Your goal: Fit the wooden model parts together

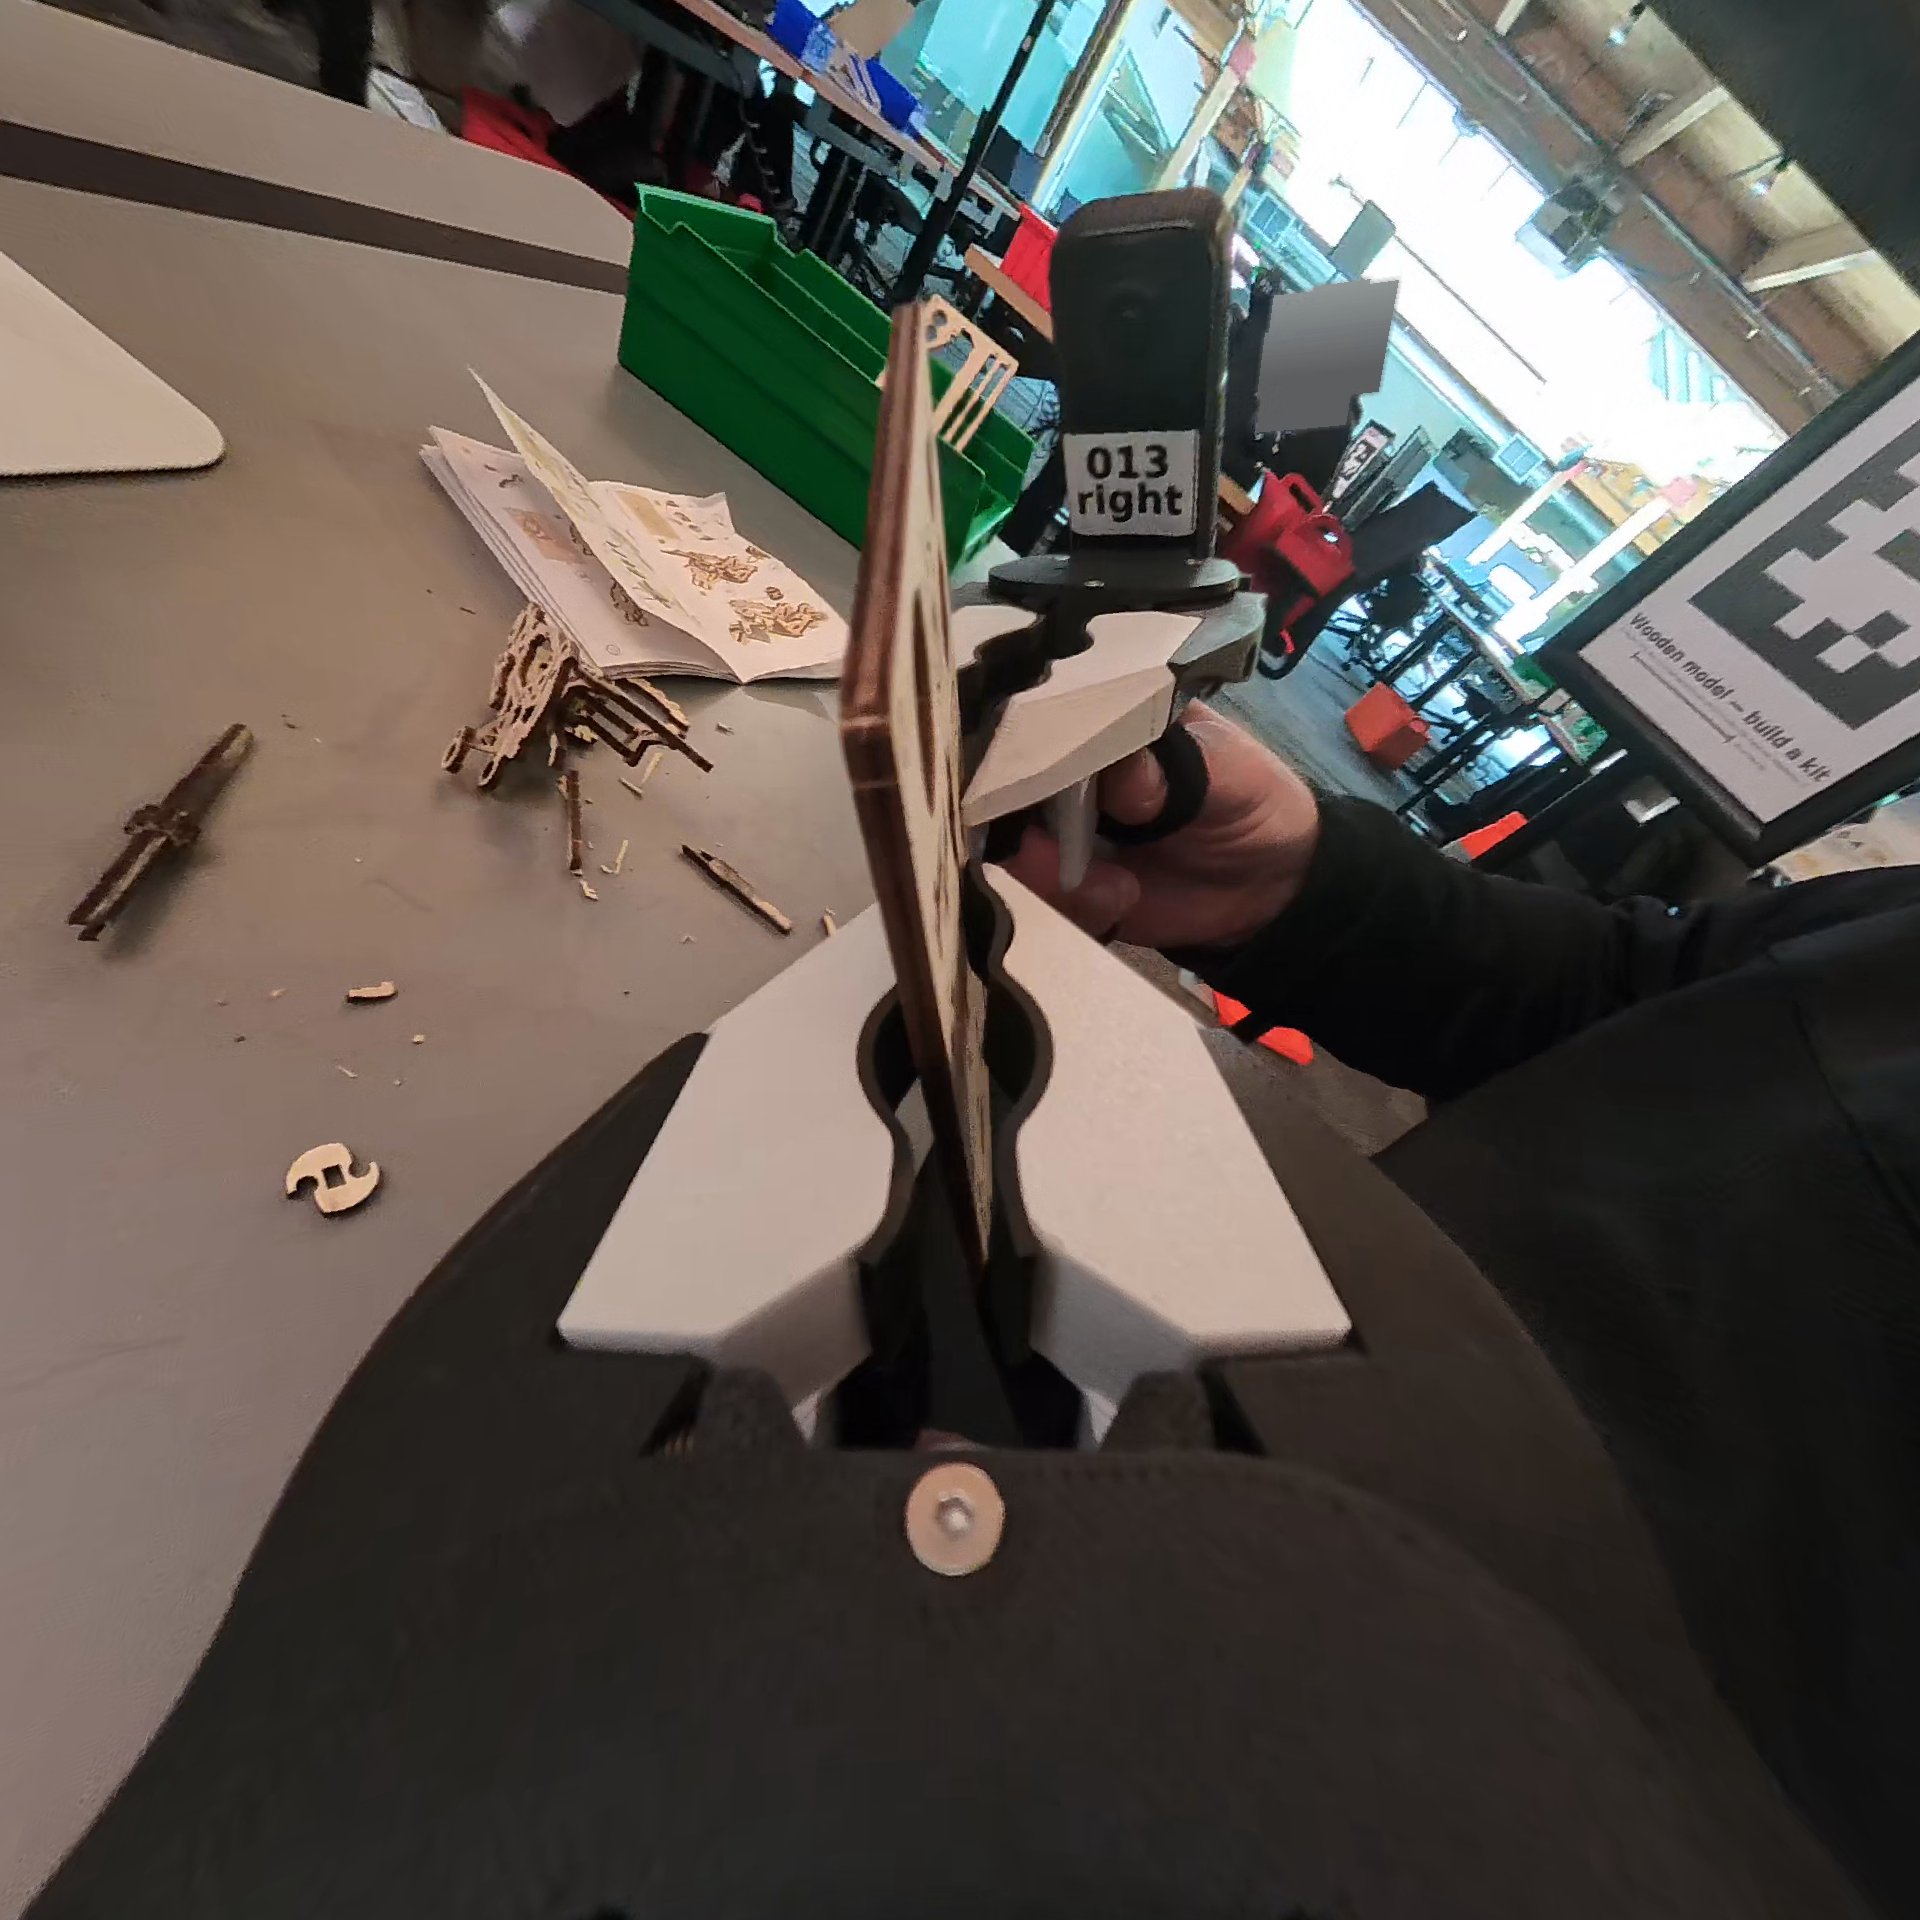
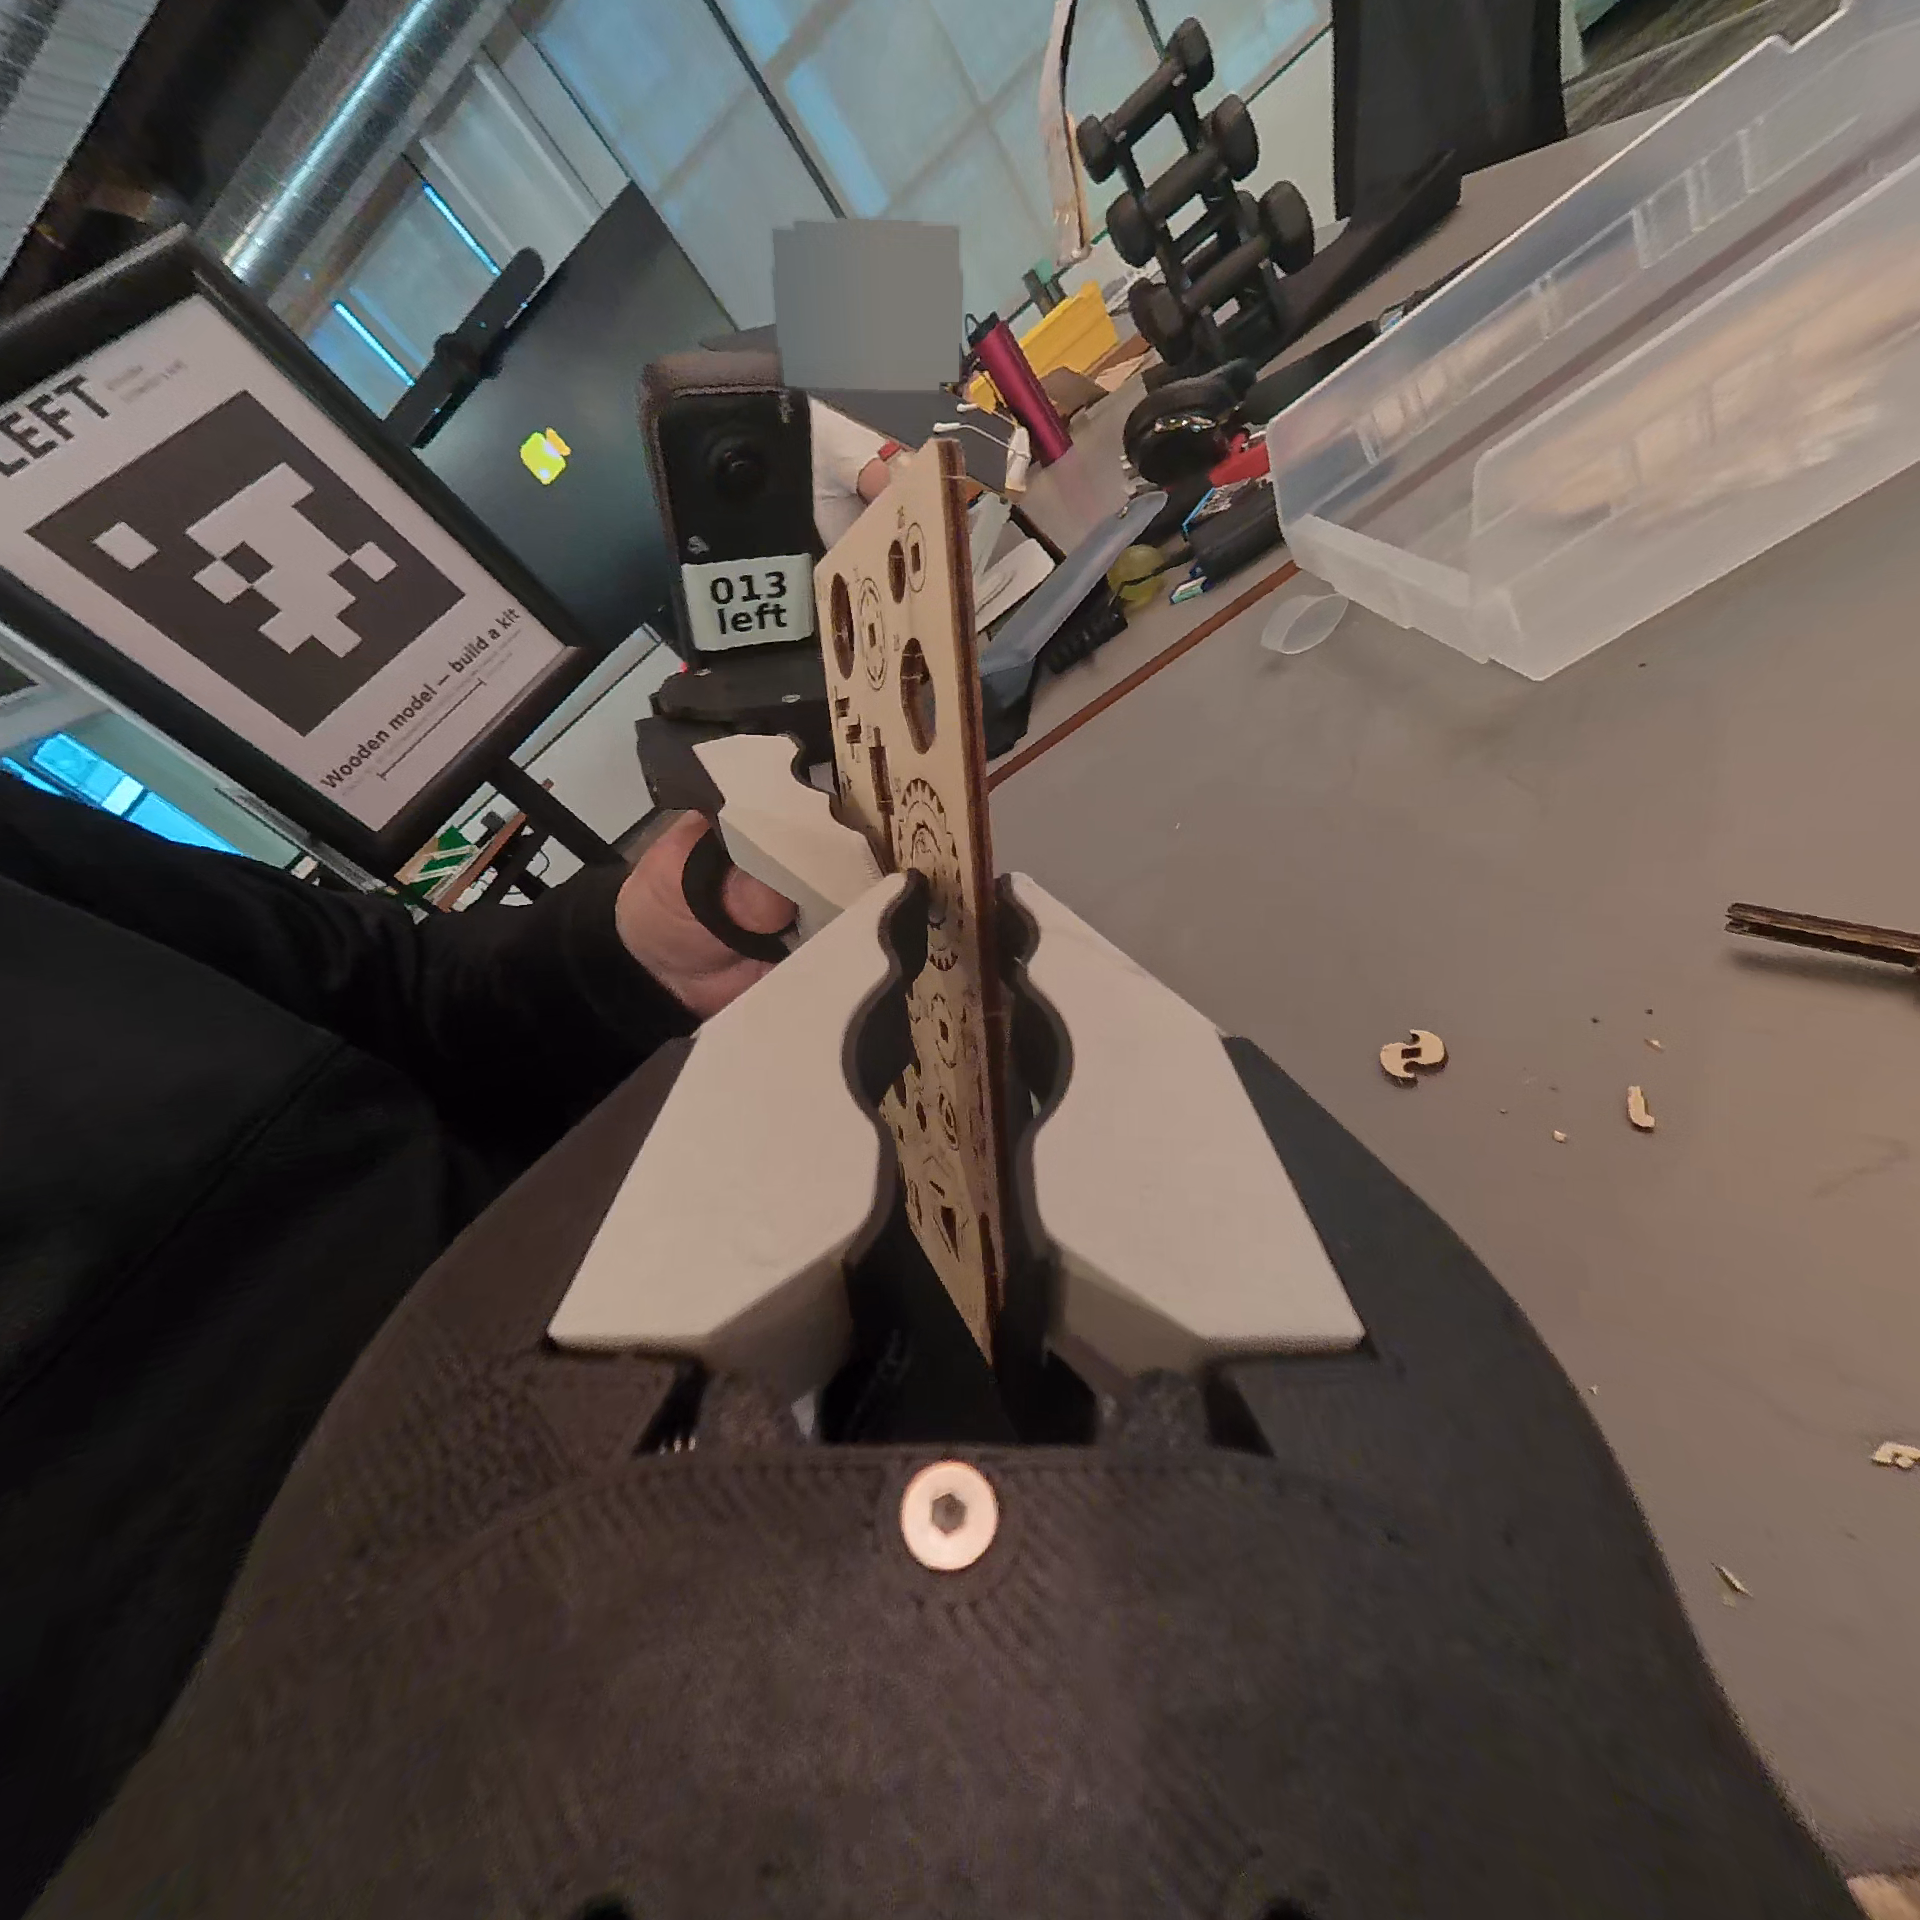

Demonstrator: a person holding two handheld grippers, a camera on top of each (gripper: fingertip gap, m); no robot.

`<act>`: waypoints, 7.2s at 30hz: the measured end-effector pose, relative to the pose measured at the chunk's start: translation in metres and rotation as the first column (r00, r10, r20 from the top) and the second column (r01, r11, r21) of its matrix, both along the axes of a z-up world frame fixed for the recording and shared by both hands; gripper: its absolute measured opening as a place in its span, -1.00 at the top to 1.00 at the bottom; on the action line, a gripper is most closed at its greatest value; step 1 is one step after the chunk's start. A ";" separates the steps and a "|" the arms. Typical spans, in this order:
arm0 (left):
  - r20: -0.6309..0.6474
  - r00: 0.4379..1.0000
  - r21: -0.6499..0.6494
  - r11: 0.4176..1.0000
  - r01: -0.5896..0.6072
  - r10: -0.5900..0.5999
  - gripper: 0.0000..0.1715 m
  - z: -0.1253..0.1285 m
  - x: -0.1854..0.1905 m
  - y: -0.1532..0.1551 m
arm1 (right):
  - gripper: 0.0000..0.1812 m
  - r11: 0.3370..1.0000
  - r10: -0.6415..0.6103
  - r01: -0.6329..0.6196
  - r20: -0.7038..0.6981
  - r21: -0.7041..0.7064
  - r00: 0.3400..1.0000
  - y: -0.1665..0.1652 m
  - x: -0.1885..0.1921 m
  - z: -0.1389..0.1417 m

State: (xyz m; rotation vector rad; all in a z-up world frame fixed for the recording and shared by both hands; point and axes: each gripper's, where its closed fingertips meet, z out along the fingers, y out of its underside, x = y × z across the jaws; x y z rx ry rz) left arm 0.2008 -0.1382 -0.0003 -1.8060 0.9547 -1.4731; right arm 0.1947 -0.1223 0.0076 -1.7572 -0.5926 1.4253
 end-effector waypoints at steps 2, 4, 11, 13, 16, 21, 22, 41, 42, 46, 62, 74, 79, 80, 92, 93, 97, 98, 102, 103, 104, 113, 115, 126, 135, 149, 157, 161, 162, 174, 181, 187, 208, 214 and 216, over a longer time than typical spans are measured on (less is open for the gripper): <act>-0.020 1.000 0.025 0.999 -0.019 0.020 0.98 -0.002 0.000 0.002 | 0.89 1.000 -0.017 0.016 0.025 0.013 1.000 0.002 0.000 -0.002; -0.030 0.999 0.048 0.998 -0.040 0.042 0.97 -0.002 -0.001 0.003 | 0.87 0.999 -0.038 0.038 0.049 0.019 0.998 0.003 -0.001 -0.003; -0.072 0.994 0.133 0.989 -0.069 0.079 0.98 -0.006 0.006 0.006 | 0.94 0.986 -0.159 0.146 0.173 0.083 0.972 0.017 0.004 -0.013; -0.059 0.995 0.098 0.993 -0.069 0.075 0.98 -0.009 0.004 0.009 | 0.93 0.990 -0.136 0.129 0.165 0.051 0.977 0.020 0.002 -0.016; -0.039 0.996 0.032 0.996 -0.077 0.079 0.98 -0.019 -0.002 0.018 | 0.89 0.992 -0.125 0.120 0.161 0.039 0.979 0.022 -0.001 -0.023; -0.009 0.998 -0.038 0.998 -0.059 0.059 0.98 -0.028 -0.002 0.016 | 0.89 0.994 -0.110 0.110 0.170 0.012 0.979 0.021 -0.001 -0.032; -0.003 0.999 -0.050 0.997 -0.053 0.053 0.98 -0.028 -0.002 0.016 | 0.88 0.994 -0.109 0.109 0.166 0.009 0.980 0.020 0.000 -0.033; 0.023 1.000 -0.153 0.988 0.016 -0.012 0.79 -0.038 -0.022 0.044 | 0.95 0.989 -0.145 0.151 0.222 -0.008 0.964 0.033 0.003 -0.041; 0.021 1.000 -0.144 0.990 0.001 0.002 0.74 -0.038 -0.028 0.052 | 0.95 0.986 -0.161 0.168 0.236 -0.009 0.958 0.038 0.004 -0.043; -0.011 0.998 -0.082 0.995 -0.060 0.059 0.65 -0.041 -0.054 0.085 | 0.96 0.981 -0.171 0.191 0.310 -0.034 0.935 0.051 0.004 -0.054; -0.487 0.744 0.448 0.862 -0.237 0.458 0.52 -0.113 -0.107 0.251 | 0.89 0.955 -0.277 0.268 0.721 0.131 0.635 0.069 0.030 -0.106; -0.538 0.680 0.502 0.837 -0.217 0.499 0.80 -0.112 -0.102 0.364 | 0.99 0.938 -0.334 0.308 0.658 0.160 0.675 0.054 0.047 -0.090; -0.384 0.666 0.583 0.727 -0.363 0.639 0.46 -0.078 -0.107 0.405 | 0.99 0.925 -0.367 0.343 0.627 0.165 0.687 0.053 0.057 -0.083; -0.303 0.681 0.647 0.669 -0.366 0.666 0.50 -0.056 -0.100 0.399 | 0.99 0.920 -0.379 0.352 0.623 0.173 0.684 0.052 0.060 -0.081; -0.402 0.723 0.584 0.766 -0.269 0.561 0.82 -0.114 -0.004 0.420 | 1.00 0.913 -0.401 0.367 0.546 0.177 0.735 0.044 0.067 -0.064; -0.423 0.705 0.577 0.769 -0.275 0.570 0.70 -0.122 -0.001 0.429 | 1.00 0.913 -0.402 0.368 0.545 0.176 0.736 0.044 0.067 -0.064; -0.451 0.612 0.653 0.708 -0.269 0.649 0.27 -0.135 0.004 0.463 | 1.00 0.914 -0.400 0.366 0.537 0.174 0.742 0.043 0.068 -0.062; -0.422 0.619 0.671 0.688 -0.278 0.662 0.33 -0.129 0.009 0.468 | 1.00 0.914 -0.400 0.367 0.534 0.173 0.745 0.043 0.068 -0.061; -0.359 0.660 0.670 0.675 -0.310 0.660 0.30 -0.119 0.023 0.479 | 1.00 0.916 -0.396 0.363 0.524 0.170 0.754 0.043 0.068 -0.060; -0.361 0.662 0.662 0.680 -0.314 0.657 0.29 -0.119 0.022 0.479 | 1.00 0.916 -0.395 0.363 0.523 0.168 0.755 0.043 0.068 -0.060; -0.370 0.678 0.651 0.698 -0.298 0.634 0.28 -0.121 0.023 0.476 | 1.00 0.917 -0.395 0.364 0.520 0.166 0.757 0.042 0.068 -0.060; -0.441 0.698 0.697 0.705 -0.131 0.565 0.04 -0.134 0.017 0.466 | 1.00 0.925 -0.375 0.356 0.500 0.137 0.781 0.040 0.068 -0.063; -0.483 0.698 0.702 0.710 -0.053 0.529 0.08 -0.142 0.012 0.461 | 1.00 0.925 -0.373 0.354 0.500 0.137 0.782 0.038 0.068 -0.063; -0.454 0.723 0.733 0.680 -0.031 0.522 0.26 -0.139 0.003 0.475 | 1.00 0.932 -0.354 0.344 0.490 0.114 0.796 0.036 0.066 -0.064; -0.529 0.759 0.261 0.924 -0.281 0.380 0.40 -0.157 -0.012 0.457 | 1.00 0.933 -0.351 0.346 0.478 0.103 0.805 0.037 0.065 -0.066; -0.571 0.712 0.391 0.898 -0.203 0.410 0.82 -0.161 0.020 0.495 | 1.00 0.932 -0.350 0.351 0.472 0.088 0.809 0.037 0.067 -0.068; -0.575 0.714 0.371 0.905 -0.207 0.399 0.83 -0.161 0.006 0.469 | 1.00 0.932 -0.351 0.350 0.465 0.091 0.813 0.037 0.070 -0.065; -0.590 0.700 0.384 0.902 -0.197 0.403 0.84 -0.161 -0.020 0.427 | 1.00 0.937 -0.340 0.338 0.459 0.089 0.821 0.037 0.066 -0.063; -0.605 0.685 0.409 0.896 -0.171 0.407 0.84 -0.161 -0.027 0.415 | 1.00 0.939 -0.334 0.333 0.457 0.087 0.824 0.037 0.063 -0.064; -0.551 0.768 0.466 0.884 -0.042 0.327 0.85 -0.128 -0.089 0.236 | 0.98 0.979 -0.200 0.146 0.516 0.143 0.833 0.029 0.003 -0.062; -0.510 0.827 0.572 0.811 0.121 0.237 0.84 -0.127 -0.103 0.138 | 0.95 0.982 -0.145 0.042 0.584 0.186 0.799 0.042 -0.040 -0.063; -0.415 0.884 0.735 0.652 0.185 0.216 0.85 -0.112 -0.105 0.103 | 0.88 0.993 -0.078 0.015 0.569 0.115 0.818 0.066 -0.077 -0.077; -0.366 0.919 0.702 0.692 0.168 0.147 0.77 -0.088 -0.134 0.093 | 1.00 0.994 0.101 -0.066 0.468 -0.092 0.878 0.067 -0.089 -0.097; -0.491 0.868 0.553 0.797 0.242 0.078 0.57 -0.131 -0.129 0.077 | 0.95 0.990 0.133 -0.138 0.648 -0.044 0.750 0.059 -0.088 -0.128; -0.526 0.847 0.528 0.809 0.260 0.071 0.56 -0.144 -0.121 0.077 | 0.95 0.989 0.129 -0.140 0.667 -0.038 0.734 0.058 -0.090 -0.134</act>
